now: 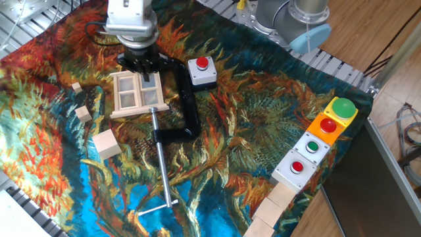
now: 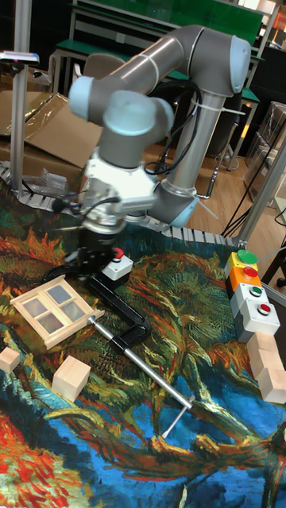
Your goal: Close a sliding window
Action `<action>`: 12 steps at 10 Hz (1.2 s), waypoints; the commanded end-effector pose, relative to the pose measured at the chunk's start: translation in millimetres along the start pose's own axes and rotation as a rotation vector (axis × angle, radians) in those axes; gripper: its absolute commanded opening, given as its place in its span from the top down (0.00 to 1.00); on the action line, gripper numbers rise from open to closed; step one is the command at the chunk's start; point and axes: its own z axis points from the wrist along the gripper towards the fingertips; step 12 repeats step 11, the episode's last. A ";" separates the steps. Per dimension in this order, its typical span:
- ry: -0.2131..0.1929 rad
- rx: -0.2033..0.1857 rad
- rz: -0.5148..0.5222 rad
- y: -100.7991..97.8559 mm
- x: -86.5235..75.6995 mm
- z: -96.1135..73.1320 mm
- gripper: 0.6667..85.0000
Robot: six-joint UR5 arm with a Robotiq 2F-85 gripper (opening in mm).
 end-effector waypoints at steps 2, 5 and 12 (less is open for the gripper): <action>0.091 0.072 -0.088 2.2 1.9 -18.4 0.99; -0.109 0.048 -0.068 17.4 -69.0 -8.4 0.99; -0.100 0.030 0.034 40.9 -100.5 -20.6 0.99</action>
